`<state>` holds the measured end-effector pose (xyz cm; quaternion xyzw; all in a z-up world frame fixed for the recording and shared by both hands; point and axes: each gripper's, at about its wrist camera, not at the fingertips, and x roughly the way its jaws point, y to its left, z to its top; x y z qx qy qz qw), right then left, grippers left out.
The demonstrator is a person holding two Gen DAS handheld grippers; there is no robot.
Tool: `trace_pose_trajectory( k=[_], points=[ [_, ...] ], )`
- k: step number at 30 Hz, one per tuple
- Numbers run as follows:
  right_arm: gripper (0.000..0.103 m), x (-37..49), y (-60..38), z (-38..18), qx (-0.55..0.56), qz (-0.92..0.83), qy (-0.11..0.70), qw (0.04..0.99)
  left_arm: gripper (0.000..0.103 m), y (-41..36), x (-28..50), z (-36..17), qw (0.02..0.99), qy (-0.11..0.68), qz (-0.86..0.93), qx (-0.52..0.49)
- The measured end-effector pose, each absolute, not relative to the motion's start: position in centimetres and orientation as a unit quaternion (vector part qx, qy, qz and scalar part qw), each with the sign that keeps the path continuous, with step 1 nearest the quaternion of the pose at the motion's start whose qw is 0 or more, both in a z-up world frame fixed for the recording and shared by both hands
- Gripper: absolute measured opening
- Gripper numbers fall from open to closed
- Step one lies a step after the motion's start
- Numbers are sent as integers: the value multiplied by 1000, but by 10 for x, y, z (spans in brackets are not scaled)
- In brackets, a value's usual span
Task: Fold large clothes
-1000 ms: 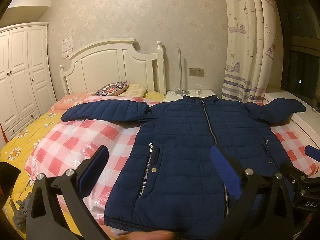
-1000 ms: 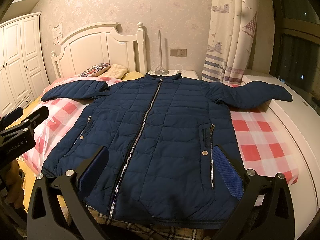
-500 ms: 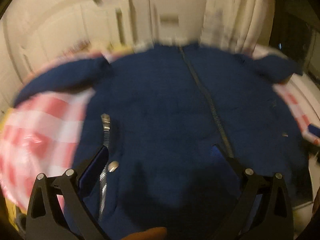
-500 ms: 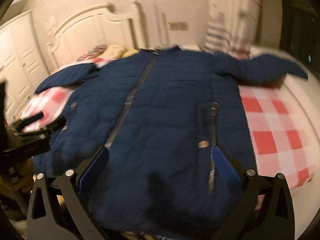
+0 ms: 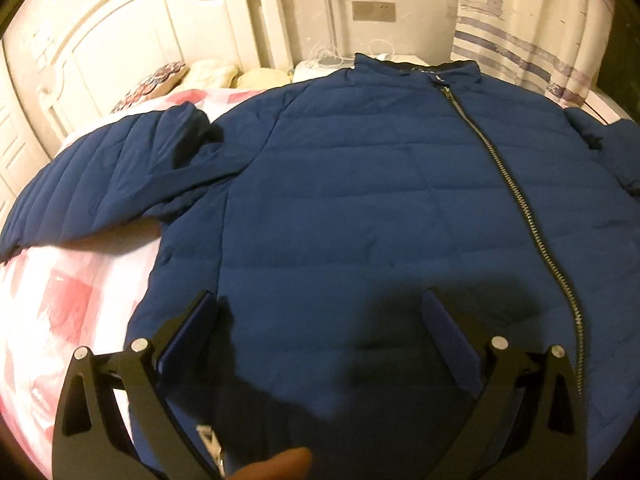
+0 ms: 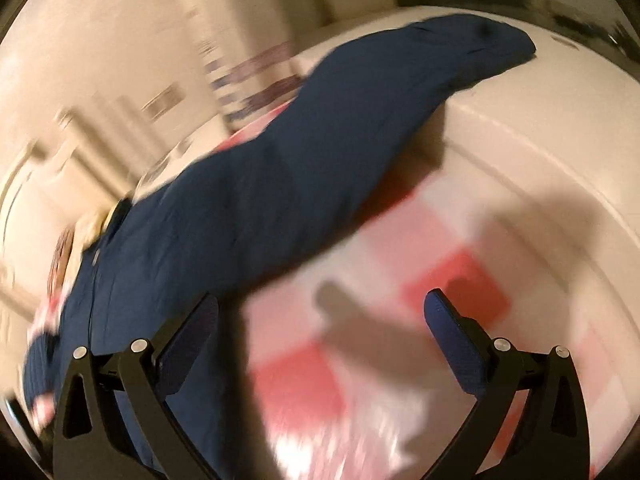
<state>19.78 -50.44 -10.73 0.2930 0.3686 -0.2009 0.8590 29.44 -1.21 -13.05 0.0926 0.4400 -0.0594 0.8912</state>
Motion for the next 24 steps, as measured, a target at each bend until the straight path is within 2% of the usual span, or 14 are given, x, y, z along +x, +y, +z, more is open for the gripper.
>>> trace_pose_trajectory(
  k=[7,8,10,12,14,19,24],
  points=[
    [99,252,-540,-107,277,-237,367,856,101,-9,302,-135,889,447,-68,71],
    [96,256,-542,-106,273,-240,362,859,101,-9,302,-135,889,448,-68,71],
    [73,260,-544,-101,268,-236,347,867,101,-8,301,-135,889,449,-68,68],
    [39,262,-541,-90,252,-237,330,878,101,-8,299,-135,888,449,-69,67],
    [26,257,-521,-71,231,-218,289,903,101,-6,299,-135,889,449,-71,63],
    [25,253,-445,-12,160,-119,228,953,101,-5,299,-135,889,448,-73,61],
    [25,269,-342,2,66,-16,241,968,101,-5,299,-135,889,447,-74,59]
  ],
)
